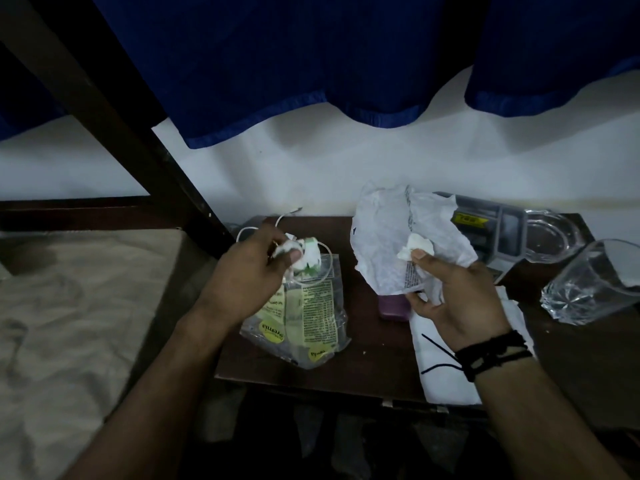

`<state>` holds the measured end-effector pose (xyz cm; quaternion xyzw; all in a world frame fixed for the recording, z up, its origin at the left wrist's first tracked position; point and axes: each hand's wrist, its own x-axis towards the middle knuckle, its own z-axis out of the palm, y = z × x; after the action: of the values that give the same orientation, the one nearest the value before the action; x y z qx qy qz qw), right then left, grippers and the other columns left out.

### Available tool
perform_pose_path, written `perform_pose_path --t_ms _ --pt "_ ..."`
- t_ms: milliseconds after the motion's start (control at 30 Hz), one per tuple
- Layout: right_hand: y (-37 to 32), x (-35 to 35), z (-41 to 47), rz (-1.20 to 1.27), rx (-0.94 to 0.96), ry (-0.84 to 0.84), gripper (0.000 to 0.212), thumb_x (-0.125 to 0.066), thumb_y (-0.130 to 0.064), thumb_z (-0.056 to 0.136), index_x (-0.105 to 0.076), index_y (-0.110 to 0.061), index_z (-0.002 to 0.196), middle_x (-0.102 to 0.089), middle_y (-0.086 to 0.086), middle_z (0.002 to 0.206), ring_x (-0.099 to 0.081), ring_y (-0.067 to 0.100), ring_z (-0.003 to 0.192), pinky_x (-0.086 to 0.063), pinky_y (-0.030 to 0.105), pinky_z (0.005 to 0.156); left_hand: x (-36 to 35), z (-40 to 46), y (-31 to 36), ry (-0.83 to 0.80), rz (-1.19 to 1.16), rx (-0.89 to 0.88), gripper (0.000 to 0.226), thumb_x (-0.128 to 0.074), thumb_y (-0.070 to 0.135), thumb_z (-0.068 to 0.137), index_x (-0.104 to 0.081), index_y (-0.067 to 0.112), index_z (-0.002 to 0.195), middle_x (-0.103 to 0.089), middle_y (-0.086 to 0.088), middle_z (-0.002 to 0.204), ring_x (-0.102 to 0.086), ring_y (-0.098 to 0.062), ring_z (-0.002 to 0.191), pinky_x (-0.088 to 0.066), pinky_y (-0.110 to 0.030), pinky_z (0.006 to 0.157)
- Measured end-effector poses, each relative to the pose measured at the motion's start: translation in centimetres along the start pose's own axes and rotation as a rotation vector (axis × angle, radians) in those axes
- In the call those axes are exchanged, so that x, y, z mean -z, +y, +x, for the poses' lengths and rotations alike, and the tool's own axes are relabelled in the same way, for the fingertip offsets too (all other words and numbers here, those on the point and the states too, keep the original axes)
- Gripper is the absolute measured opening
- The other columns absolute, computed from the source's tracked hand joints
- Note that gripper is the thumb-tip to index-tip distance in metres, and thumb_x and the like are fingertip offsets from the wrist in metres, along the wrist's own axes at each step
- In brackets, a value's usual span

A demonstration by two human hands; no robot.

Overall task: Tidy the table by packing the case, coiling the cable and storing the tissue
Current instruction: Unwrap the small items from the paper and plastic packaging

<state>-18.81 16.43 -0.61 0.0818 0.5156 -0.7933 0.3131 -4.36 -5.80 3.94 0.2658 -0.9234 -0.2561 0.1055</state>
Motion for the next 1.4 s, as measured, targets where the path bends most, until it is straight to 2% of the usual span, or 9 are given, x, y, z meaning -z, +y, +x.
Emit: perform_pose_path --t_ms 133,300,467,567,733,933,1100,1300,1400 --pt "0.2 -0.1 0.0 -0.019 -0.008 0.015 0.026 -0.073 -0.006 0.089 -0.074 -0.025 0.106 -0.078 -0.001 0.112 -0.07 0.024 0.112 -0.054 0.051 0.092 0.9 0.0 2.5 0.178 -0.286 -0.056 0.025 -0.067 0.043 0.094 -0.057 0.02 0.095 -0.067 0.001 0.075 -0.067 -0.018 0.066 -0.053 -0.039 0.062" --pt "0.5 -0.4 -0.3 -0.037 -0.041 -0.091 0.031 -0.071 -0.01 0.09 -0.073 -0.025 0.117 -0.075 -0.002 0.121 -0.069 0.026 0.116 -0.047 0.059 0.103 -0.3 0.5 6.9 0.095 -0.394 -0.19 0.025 -0.068 0.036 0.095 -0.061 0.013 0.088 -0.062 -0.001 0.06 -0.057 -0.017 0.051 -0.044 -0.032 0.05" --pt "0.7 -0.5 -0.4 0.057 -0.113 -0.188 0.037 -0.063 -0.006 0.093 -0.068 -0.018 0.128 -0.073 0.009 0.124 -0.07 0.03 0.114 -0.057 0.05 0.093 -4.2 2.0 7.9 -0.077 -0.029 -0.255 0.019 -0.064 0.034 0.097 -0.07 0.018 0.105 -0.075 -0.005 0.086 -0.07 -0.025 0.08 -0.052 -0.033 0.067" --pt "0.5 -0.4 -0.1 0.152 -0.187 -0.201 0.039 -0.077 -0.017 0.069 -0.071 -0.008 0.105 -0.072 0.017 0.101 -0.073 0.028 0.086 -0.062 0.037 0.071 -5.2 2.0 8.3 -0.054 -0.018 -0.207 0.021 -0.068 0.037 0.095 -0.068 0.016 0.099 -0.074 -0.005 0.092 -0.068 -0.024 0.086 -0.048 -0.032 0.068" --pt "0.1 -0.7 -0.9 -0.04 -0.072 -0.377 0.043 -0.075 -0.028 0.082 -0.072 -0.019 0.124 -0.072 0.011 0.126 -0.068 0.032 0.118 -0.048 0.057 0.105 -5.6 1.9 8.3 -0.013 -0.051 -0.123 0.016 -0.071 0.034 0.09 -0.065 0.019 0.089 -0.074 -0.001 0.084 -0.068 -0.02 0.077 -0.053 -0.034 0.066" --pt "0.2 -1.1 -1.5 -0.101 0.059 -0.246 0.026 -0.07 -0.009 0.086 -0.077 -0.019 0.108 -0.077 0.01 0.112 -0.074 0.032 0.104 -0.057 0.063 0.088 -5.4 0.3 7.4 -0.048 -0.052 -0.193 0.018 -0.062 0.02 0.096 -0.074 0.022 0.109 -0.078 0.001 0.098 -0.071 -0.017 0.087 -0.051 -0.027 0.071" --pt "0.0 -0.4 -0.9 -0.033 0.144 -0.093 0.026 -0.068 -0.004 0.091 -0.074 -0.024 0.107 -0.08 -0.007 0.102 -0.076 0.017 0.097 -0.061 0.032 0.06 -1.8 -2.4 3.3 0.182 -0.136 -0.031 0.022 -0.062 0.026 0.1 -0.073 0.031 0.118 -0.075 0.016 0.108 -0.067 0.001 0.09 -0.055 -0.025 0.084" --pt "0.9 -1.4 -1.1 -0.014 0.182 -0.155 0.035 -0.069 0.001 0.085 -0.076 -0.026 0.106 -0.079 -0.003 0.107 -0.076 0.02 0.1 -0.063 0.037 0.067 -1.5 -5.4 1.9 0.252 -0.268 -0.115 0.02 -0.067 0.023 0.097 -0.074 0.028 0.115 -0.072 0.015 0.107 -0.069 -0.003 0.09 -0.058 -0.027 0.075" --pt "1.7 -1.8 -1.3 -0.02 0.125 -0.222 0.035 -0.068 0.0 0.086 -0.079 -0.027 0.106 -0.077 0.006 0.115 -0.074 0.027 0.106 -0.063 0.047 0.078 -3.3 -4.8 3.4 0.251 -0.202 -0.31 0.024 -0.068 0.023 0.096 -0.073 0.022 0.119 -0.067 0.007 0.115 -0.067 -0.009 0.099 -0.054 -0.029 0.088"
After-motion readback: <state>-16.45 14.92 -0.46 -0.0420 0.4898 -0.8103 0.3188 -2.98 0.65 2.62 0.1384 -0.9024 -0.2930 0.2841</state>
